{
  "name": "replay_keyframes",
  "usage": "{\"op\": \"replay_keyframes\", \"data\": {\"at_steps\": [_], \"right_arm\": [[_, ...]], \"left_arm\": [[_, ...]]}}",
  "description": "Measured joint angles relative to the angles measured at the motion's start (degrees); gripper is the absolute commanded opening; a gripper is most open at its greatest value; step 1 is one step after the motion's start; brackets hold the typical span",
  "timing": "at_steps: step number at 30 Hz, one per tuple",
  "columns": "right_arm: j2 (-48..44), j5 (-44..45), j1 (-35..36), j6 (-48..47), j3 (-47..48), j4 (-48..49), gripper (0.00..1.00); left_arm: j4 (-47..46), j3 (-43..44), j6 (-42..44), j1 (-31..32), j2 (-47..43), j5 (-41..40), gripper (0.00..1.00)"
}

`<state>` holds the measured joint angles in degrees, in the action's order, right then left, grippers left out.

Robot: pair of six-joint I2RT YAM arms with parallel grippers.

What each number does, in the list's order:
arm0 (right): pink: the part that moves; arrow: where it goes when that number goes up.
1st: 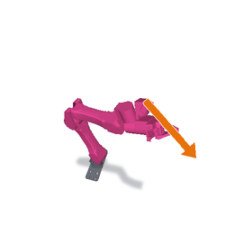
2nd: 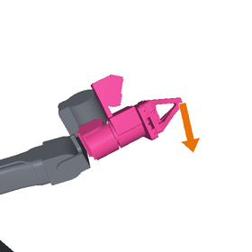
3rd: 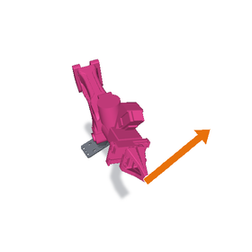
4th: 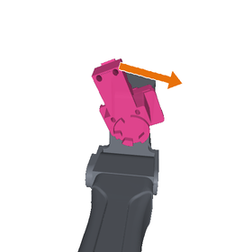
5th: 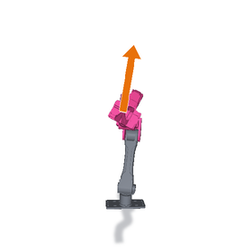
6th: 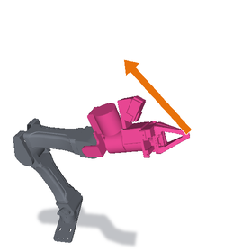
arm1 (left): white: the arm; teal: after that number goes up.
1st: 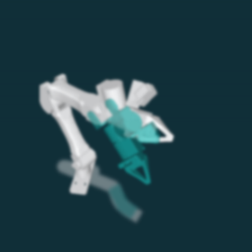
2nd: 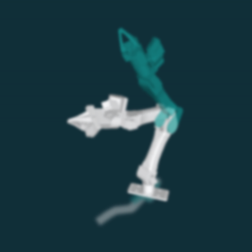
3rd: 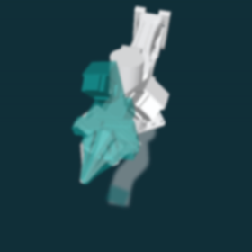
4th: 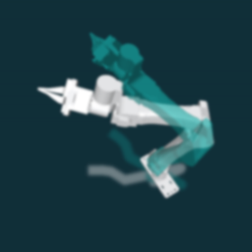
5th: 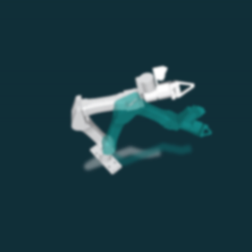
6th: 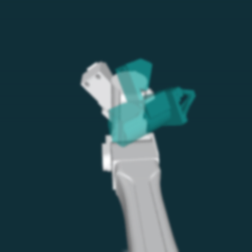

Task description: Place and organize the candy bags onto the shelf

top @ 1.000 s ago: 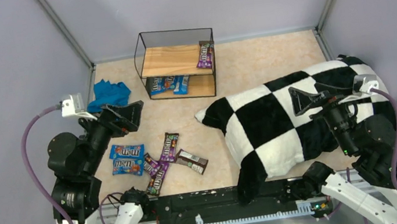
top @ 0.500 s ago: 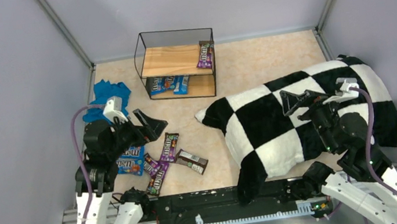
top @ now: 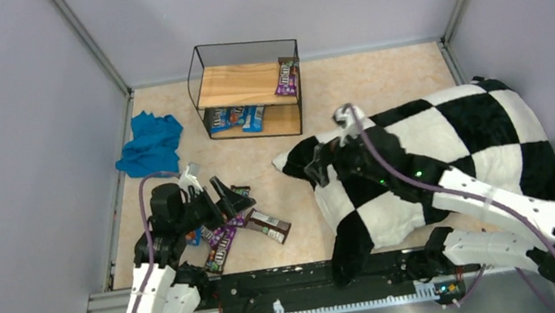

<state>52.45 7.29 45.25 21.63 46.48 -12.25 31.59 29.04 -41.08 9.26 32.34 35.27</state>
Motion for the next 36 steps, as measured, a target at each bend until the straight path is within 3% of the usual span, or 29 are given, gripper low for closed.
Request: {"op": "replay_keyframes", "data": {"at_steps": [5,8,9,13,18,27,36], "right_arm": [[9.31,-0.24,8.87,-1.03,0.17,4.63,0.99],[13.18,2.03,8.98,-2.25,2.12,7.30,0.99],[14.45,2.80,8.76,-3.04,3.39,8.31,0.99],[15.19,3.21,5.68,-4.90,6.54,14.88,0.99],[12.31,0.22,-6.54,-3.45,5.55,24.61,0.99],[2.29,-1.51,-12.35,-3.02,-13.68,35.10,0.99],[2.21,-3.98,-12.55,-2.99,-19.12,44.46,0.99]], "left_arm": [[-2.62,-2.49,-1.66,1.92,2.16,-0.09,0.98],[-4.13,-2.93,-4.46,9.79,5.20,-4.35,0.99],[-4.96,-2.99,-6.12,15.17,6.67,-7.43,0.99],[-6.69,-2.93,-12.44,31.04,12.68,-17.22,0.98],[-7.65,-2.08,-21.84,39.93,22.69,-28.20,0.98],[-7.78,2.43,-30.12,44.06,34.88,-41.72,0.96],[-3.98,12.90,-20.68,42.07,47.65,-53.02,0.98]]}}
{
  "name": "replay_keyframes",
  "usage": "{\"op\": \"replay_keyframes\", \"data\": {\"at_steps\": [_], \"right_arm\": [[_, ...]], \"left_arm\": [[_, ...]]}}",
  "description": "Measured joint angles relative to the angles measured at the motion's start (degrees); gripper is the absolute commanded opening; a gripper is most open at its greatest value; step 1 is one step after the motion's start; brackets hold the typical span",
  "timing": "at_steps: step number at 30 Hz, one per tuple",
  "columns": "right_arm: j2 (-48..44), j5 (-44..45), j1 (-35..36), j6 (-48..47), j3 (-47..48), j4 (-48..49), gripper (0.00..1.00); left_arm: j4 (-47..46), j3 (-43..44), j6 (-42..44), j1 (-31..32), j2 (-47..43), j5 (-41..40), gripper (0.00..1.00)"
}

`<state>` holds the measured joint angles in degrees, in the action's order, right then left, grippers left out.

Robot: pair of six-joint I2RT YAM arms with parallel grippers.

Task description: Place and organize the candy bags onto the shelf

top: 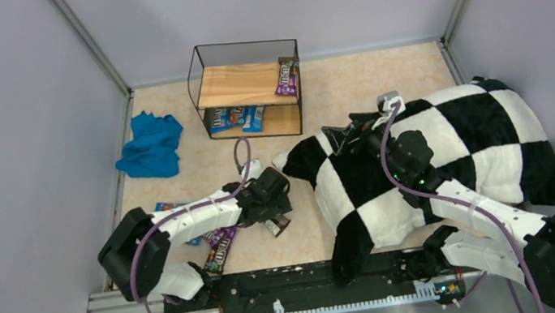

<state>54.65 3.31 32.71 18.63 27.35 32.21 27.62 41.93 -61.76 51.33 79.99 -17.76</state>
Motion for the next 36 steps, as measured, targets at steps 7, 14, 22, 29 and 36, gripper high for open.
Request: {"op": "replay_keyframes", "data": {"at_steps": [7,14,22,29,36], "right_arm": [[0.28,-1.27,0.00,-0.70,-1.11,4.44,0.99],[0.26,-1.36,0.00,-2.82,-1.57,5.66,0.99],[2.73,-2.14,0.00,-3.08,-1.57,6.40,0.99],[2.99,-2.38,0.00,-3.08,-1.60,7.50,0.99],[2.99,-2.40,0.00,-3.04,-2.23,9.01,0.99]], "left_arm": [[2.80,6.80,10.01,-0.79,9.51,-4.72,0.98],[-2.62,8.15,18.97,-1.79,9.94,-0.15,0.98],[-1.11,6.16,19.63,-1.75,2.03,2.64,0.98],[2.21,3.91,18.49,-0.37,-2.01,4.17,0.93],[4.92,3.91,17.07,3.28,0.85,2.38,0.94]]}}
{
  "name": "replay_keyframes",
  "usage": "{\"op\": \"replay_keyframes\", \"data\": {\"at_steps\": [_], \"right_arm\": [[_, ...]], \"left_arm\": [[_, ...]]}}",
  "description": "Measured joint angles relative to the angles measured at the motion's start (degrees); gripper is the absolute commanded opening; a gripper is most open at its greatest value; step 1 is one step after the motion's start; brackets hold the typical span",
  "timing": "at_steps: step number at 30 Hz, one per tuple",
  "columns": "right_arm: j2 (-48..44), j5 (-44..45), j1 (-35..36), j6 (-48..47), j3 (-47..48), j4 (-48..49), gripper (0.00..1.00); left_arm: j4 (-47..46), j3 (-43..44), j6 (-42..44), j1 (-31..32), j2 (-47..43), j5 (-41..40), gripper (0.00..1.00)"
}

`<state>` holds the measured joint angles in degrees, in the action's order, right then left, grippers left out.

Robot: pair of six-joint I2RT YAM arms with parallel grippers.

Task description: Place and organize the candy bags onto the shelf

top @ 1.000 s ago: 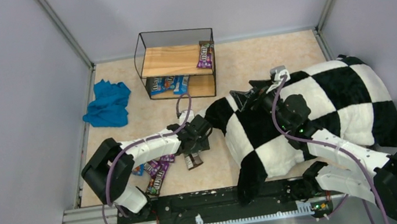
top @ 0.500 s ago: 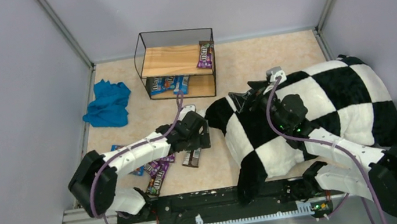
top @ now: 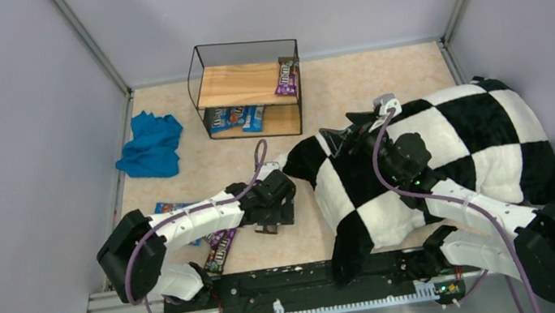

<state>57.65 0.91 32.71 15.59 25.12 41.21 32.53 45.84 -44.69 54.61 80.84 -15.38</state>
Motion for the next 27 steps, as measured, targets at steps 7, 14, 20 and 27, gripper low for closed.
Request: {"op": "replay_keyframes", "data": {"at_steps": [7,14,20,27], "right_arm": [[0.00,-0.07,-0.02,0.00,-0.07,0.22,0.99],[0.00,-0.02,-0.04,-0.02,-0.09,0.37,0.99],[0.09,0.00,-0.04,-0.04,-0.09,0.37,0.99],[0.26,0.07,-0.13,-0.04,-0.09,0.35,0.99]], "left_arm": [[2.67,2.49,0.28,0.59,6.38,-3.37,0.88],[3.37,4.85,1.66,0.59,8.72,-4.87,0.85],[3.30,6.19,2.69,0.57,10.45,-5.42,0.74],[2.84,7.87,3.43,0.59,12.35,-5.51,0.64]]}}
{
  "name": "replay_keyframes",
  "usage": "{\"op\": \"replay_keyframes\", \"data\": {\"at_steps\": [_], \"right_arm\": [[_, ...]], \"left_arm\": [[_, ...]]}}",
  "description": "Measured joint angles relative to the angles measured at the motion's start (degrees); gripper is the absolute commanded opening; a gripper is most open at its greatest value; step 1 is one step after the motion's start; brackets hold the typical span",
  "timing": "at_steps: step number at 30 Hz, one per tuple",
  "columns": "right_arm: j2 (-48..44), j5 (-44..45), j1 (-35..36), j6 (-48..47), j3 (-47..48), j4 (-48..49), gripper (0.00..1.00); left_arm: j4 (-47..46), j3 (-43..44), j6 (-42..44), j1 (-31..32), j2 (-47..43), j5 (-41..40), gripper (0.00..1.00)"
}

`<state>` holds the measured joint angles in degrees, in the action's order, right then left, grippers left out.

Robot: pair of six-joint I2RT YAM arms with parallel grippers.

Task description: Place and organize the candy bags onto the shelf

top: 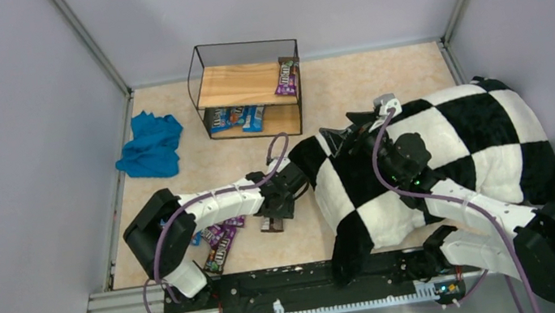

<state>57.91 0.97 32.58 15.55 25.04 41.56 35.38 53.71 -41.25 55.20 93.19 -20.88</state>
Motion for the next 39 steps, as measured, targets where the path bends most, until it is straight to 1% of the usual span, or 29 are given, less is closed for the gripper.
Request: {"op": "replay_keyframes", "data": {"at_steps": [4,10,13,15,22,27,33,36,39], "right_arm": [[0.02,0.02,-0.02,0.00,0.00,0.00,0.99],[0.70,0.02,-0.02,0.00,0.00,0.02,0.99],[0.87,0.04,-0.02,0.00,0.00,0.00,0.99],[0.87,0.04,-0.02,0.00,0.00,0.02,0.99],[0.87,0.33,-0.02,0.00,0.00,0.02,0.99],[1.22,0.48,-0.02,0.00,0.00,0.02,0.99],[1.42,0.52,-0.02,0.02,0.00,0.02,0.99],[1.40,0.74,-0.02,0.04,0.00,0.02,0.99],[1.40,1.03,-0.02,0.09,0.00,0.02,0.99]], "left_arm": [[-0.02,0.00,0.09,-0.02,0.00,-0.02,0.58],[0.00,0.00,0.07,-0.02,-0.31,0.00,0.53],[0.09,0.00,0.07,-0.02,-1.16,0.00,0.52],[0.44,0.02,0.07,-0.02,-1.99,-0.02,0.49],[2.58,1.31,0.09,-0.02,-5.29,0.00,0.46],[3.98,2.95,0.09,-0.02,-8.90,-0.04,0.46],[8.52,8.74,1.29,-0.26,-12.26,-2.32,0.49],[9.90,14.14,4.83,-1.20,-14.47,-3.78,0.49],[9.66,21.24,9.73,-3.80,-16.15,-4.26,0.47]]}}
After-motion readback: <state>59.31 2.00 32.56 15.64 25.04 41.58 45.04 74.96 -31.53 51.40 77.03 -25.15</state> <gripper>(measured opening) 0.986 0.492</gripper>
